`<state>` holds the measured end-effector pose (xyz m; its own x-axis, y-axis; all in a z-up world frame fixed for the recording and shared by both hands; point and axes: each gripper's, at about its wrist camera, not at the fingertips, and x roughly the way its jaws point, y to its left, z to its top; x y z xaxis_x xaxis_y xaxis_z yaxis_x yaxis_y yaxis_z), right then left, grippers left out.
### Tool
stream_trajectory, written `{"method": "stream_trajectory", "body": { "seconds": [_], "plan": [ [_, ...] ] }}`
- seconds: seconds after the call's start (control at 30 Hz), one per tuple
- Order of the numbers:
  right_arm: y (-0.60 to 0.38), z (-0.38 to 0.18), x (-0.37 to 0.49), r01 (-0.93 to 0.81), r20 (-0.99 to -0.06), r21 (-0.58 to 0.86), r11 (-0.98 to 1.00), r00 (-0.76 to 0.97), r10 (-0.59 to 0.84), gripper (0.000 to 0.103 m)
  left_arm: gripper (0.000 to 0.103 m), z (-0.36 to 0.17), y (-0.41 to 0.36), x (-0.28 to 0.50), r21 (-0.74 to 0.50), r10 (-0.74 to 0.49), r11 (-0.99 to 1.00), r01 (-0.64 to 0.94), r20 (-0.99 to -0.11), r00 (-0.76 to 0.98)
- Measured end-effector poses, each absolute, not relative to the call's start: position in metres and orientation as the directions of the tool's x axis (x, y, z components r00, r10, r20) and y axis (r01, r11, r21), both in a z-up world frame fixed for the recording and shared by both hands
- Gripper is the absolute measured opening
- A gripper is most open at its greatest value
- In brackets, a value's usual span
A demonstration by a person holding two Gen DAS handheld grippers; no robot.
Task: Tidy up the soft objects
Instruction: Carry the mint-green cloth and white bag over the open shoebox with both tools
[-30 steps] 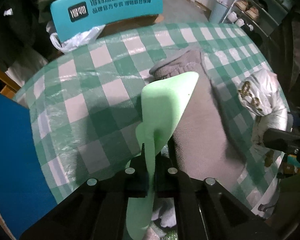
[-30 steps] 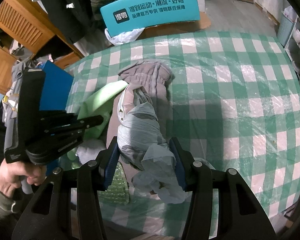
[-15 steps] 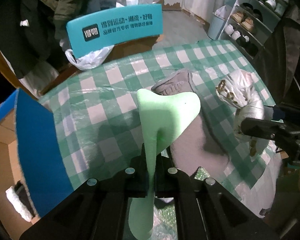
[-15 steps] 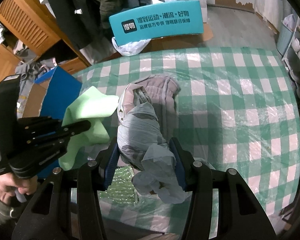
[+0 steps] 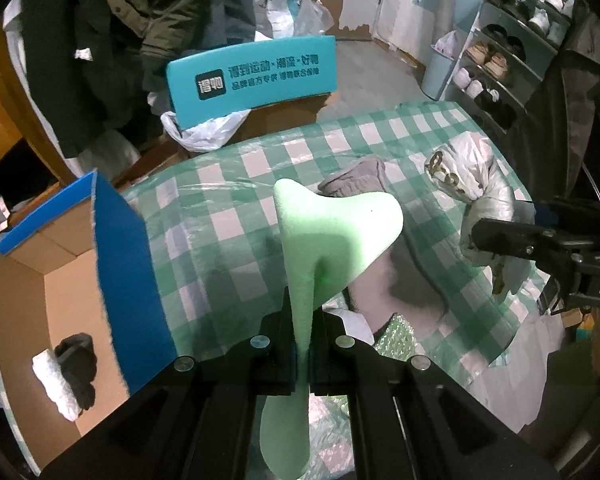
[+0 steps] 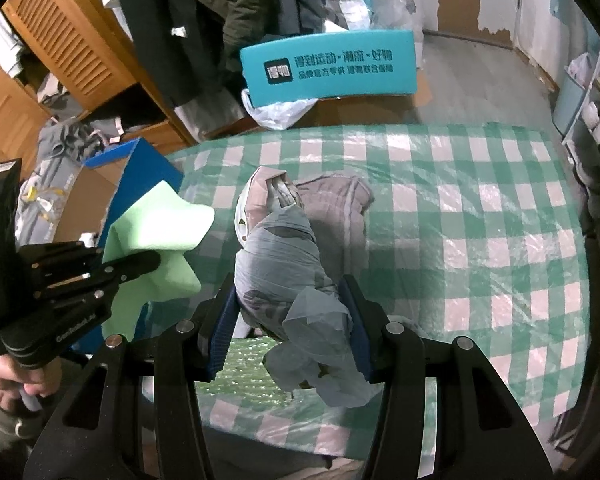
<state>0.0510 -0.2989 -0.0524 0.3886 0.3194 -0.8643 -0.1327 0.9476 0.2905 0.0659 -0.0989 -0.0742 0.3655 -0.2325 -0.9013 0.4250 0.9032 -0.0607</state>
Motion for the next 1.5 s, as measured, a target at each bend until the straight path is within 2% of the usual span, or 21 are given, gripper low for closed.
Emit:
{"method": "stream_trajectory", "body": {
  "seconds": [0.87, 1.5],
  "plan": [
    [-0.246, -0.01, 0.049, -0.236, -0.836, 0.27, 0.933, 0.424, 0.349, 0.05, 0.004, -0.03, -0.035, 0.037, -0.074, -0.234, 0.935, 0.346, -0.864, 0.445],
    [-0.191, 0.0, 0.055, -0.319, -0.83, 0.273, 0.908, 0.398, 0.389, 0.05, 0.004, -0.012, 0.006, 0.029, -0.098, -0.233, 0.953, 0.287, -0.841, 0.488]
  ]
}}
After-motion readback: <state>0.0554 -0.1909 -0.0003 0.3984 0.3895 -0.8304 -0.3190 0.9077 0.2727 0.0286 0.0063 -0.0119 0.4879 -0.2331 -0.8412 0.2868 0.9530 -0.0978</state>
